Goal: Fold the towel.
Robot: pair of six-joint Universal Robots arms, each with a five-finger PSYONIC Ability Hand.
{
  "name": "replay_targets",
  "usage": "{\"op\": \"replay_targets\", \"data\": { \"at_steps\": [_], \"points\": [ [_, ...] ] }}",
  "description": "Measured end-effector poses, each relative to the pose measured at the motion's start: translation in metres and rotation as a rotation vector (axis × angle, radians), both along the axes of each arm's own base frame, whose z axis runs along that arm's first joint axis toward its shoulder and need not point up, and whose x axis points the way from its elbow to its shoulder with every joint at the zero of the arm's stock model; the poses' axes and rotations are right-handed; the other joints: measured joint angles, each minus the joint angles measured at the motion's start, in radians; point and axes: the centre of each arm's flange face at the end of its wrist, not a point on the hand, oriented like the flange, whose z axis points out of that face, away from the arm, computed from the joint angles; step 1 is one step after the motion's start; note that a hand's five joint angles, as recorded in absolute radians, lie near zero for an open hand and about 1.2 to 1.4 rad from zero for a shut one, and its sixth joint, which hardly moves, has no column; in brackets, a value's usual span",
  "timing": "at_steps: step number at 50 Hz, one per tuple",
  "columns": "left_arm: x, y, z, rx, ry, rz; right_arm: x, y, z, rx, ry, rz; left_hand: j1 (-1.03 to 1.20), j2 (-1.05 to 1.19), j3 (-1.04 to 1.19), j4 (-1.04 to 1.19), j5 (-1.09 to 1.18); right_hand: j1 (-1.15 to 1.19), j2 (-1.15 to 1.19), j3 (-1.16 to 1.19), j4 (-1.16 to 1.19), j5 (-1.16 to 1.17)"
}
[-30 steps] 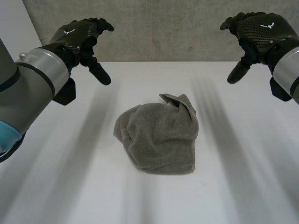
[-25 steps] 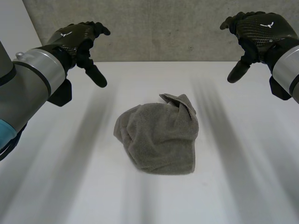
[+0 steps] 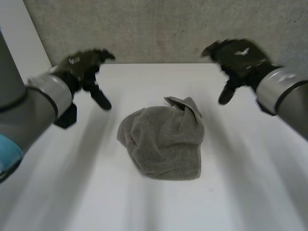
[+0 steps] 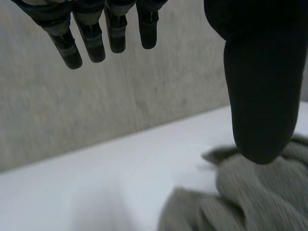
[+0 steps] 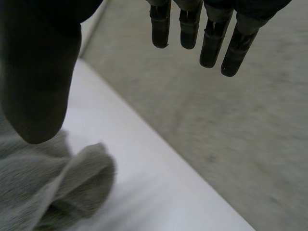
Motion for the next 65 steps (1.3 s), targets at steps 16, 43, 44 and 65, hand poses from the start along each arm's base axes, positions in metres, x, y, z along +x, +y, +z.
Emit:
{"op": "replay_targets", "data": {
  "at_steps": [16,43,44,65],
  "points": [
    [-0.019,0.028,-0.125,0.144,0.005,0.015,0.077,-0.029,-0.103,-0.081,0.319,0.277,0.0,-0.001,0.0,-0.001,-0.001,0.0,0.0,0.0,0.0,0.0],
    [-0.048,0.025,-0.109,0.082,0.037,-0.099,0.0,0.057,-0.097,0.026,0.638,0.197,0.926,1.009,1.007,1.009,0.973,1.096,1.055,1.07,1.068,1.095],
    [-0.047,0.024,-0.106,0.077,0.04,-0.097,-0.001,0.061,-0.096,0.036,0.637,0.2,0.926,1.009,1.007,1.01,0.973,1.096,1.055,1.07,1.068,1.095],
    [-0.023,0.046,-0.103,0.024,-0.153,-0.127,-0.02,0.107,-0.079,0.522,0.326,0.295,0.926,1.011,1.008,1.012,0.982,0.072,0.075,0.05,0.025,0.02]
  ]
}}
